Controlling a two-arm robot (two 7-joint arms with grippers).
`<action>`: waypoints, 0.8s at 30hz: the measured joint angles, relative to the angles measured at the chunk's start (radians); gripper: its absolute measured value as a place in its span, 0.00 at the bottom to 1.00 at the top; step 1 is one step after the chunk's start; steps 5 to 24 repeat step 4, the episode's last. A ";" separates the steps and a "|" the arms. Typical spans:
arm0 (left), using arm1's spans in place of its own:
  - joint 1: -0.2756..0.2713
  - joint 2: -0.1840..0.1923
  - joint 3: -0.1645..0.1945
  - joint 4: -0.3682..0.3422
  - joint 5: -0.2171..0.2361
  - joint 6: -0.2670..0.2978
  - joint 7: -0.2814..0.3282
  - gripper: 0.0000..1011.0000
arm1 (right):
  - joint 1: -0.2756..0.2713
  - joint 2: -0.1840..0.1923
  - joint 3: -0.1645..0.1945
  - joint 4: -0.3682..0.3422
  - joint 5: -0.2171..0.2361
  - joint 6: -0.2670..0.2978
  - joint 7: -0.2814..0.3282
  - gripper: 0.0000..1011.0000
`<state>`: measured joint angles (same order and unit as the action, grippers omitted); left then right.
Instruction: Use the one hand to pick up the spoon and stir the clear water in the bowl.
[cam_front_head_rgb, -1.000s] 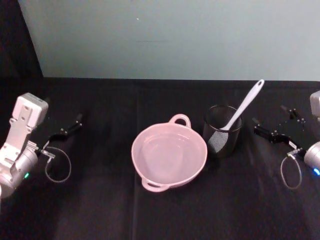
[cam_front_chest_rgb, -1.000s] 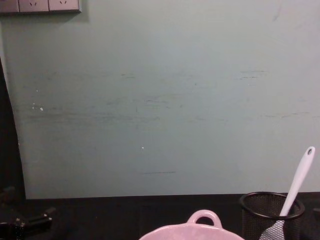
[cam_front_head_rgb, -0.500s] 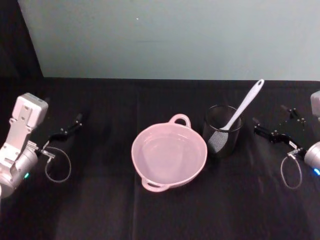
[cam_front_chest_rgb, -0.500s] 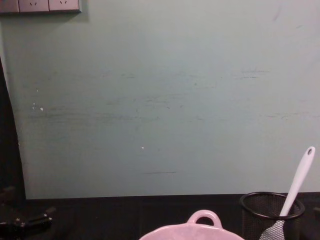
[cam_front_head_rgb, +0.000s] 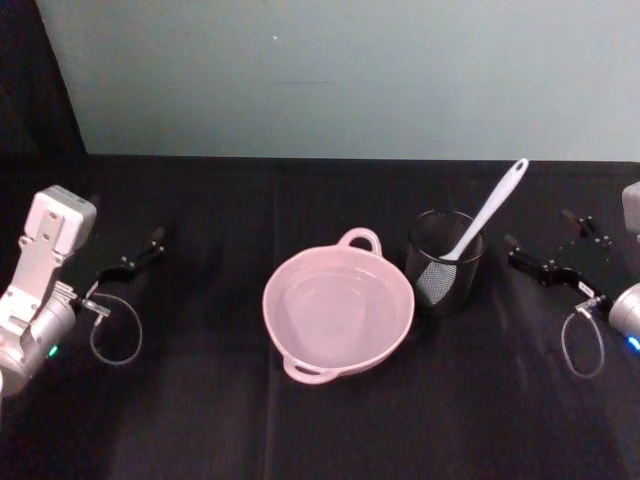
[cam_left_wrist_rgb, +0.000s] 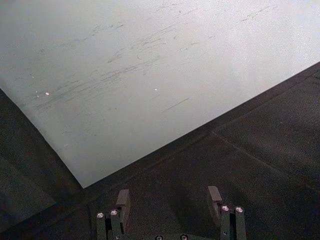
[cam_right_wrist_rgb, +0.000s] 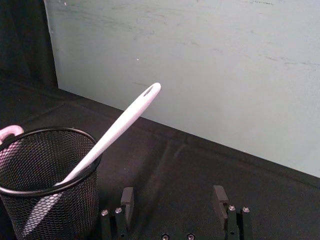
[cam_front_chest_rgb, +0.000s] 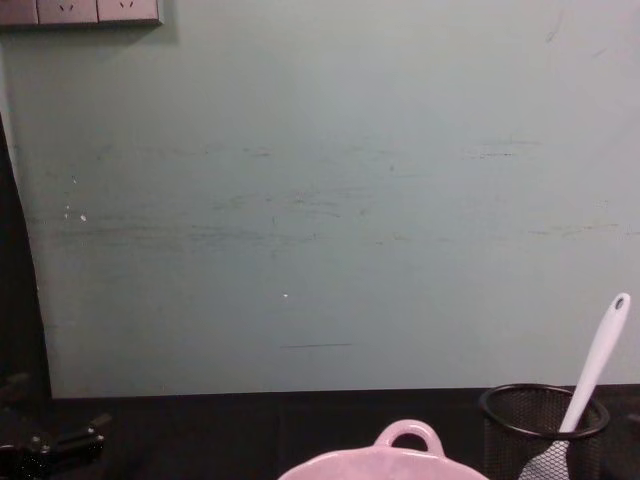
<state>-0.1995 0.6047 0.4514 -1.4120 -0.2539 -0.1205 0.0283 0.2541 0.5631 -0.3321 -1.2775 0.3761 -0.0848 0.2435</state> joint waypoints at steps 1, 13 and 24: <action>0.000 0.000 0.000 0.000 0.000 0.000 0.000 1.00 | 0.000 0.000 0.000 0.000 0.000 0.000 0.000 0.99; 0.000 0.000 0.000 0.000 0.000 0.000 0.000 1.00 | 0.000 0.000 0.000 0.000 0.000 0.000 0.000 0.99; 0.000 0.000 0.000 0.000 0.000 0.000 0.000 1.00 | 0.000 0.000 0.000 0.000 0.000 0.000 0.000 0.99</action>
